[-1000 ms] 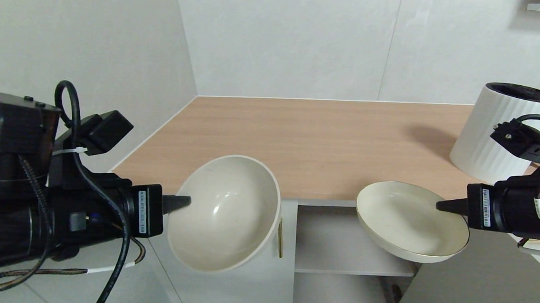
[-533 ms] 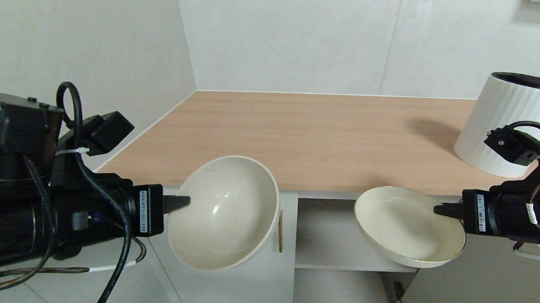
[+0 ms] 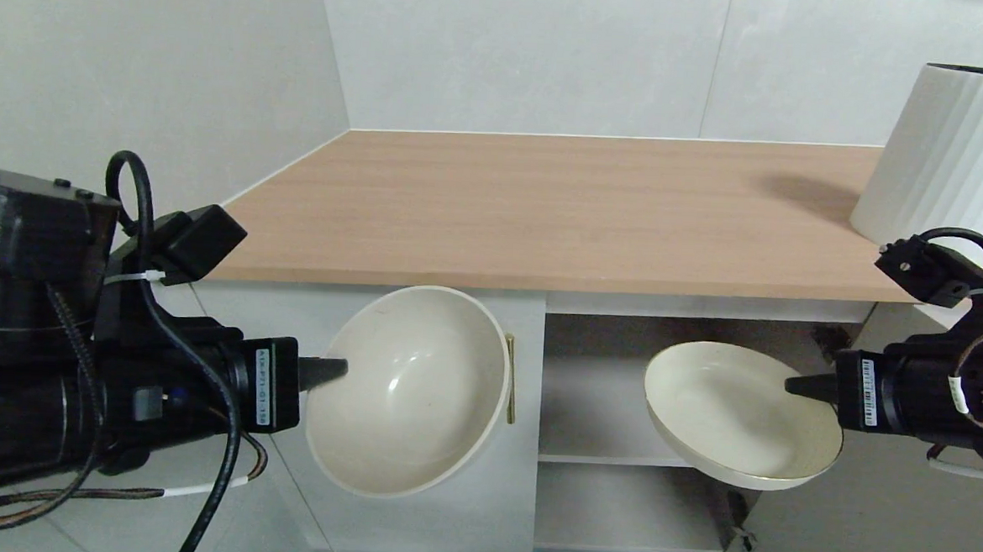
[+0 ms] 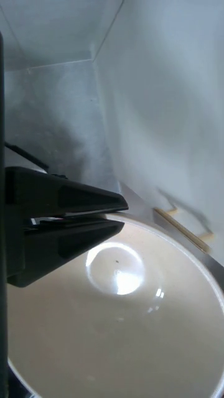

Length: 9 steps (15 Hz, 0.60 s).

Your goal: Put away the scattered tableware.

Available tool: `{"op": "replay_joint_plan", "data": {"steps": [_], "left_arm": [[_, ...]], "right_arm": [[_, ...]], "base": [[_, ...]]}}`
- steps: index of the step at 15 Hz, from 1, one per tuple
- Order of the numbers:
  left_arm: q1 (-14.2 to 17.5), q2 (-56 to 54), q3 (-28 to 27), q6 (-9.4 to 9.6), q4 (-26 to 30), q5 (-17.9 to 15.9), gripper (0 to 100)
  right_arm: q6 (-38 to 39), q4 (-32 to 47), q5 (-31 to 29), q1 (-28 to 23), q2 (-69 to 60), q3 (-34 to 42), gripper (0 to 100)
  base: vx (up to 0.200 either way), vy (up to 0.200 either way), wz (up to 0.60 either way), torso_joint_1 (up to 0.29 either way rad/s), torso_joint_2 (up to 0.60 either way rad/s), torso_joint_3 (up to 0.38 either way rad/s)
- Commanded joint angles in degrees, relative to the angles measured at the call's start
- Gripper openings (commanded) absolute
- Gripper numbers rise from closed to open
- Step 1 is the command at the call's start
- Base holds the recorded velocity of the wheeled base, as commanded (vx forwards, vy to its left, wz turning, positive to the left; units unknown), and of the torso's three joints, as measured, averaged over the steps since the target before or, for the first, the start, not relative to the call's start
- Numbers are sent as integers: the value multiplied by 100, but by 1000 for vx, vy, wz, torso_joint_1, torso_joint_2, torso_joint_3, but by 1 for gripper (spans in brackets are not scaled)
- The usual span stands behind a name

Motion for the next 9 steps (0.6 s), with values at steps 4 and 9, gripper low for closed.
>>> {"op": "replay_joint_plan", "data": {"steps": [4,9], "left_arm": [[0,58,10,-3,6,4,0],[0,58,27,-3,6,4,0]], "right_arm": [[-40,4,1,0,59,18,0],[-76,4,1,0,86,36,0]], "base": [[0,0,0,-120,456,336],[0,0,0,-38,185,141]]}}
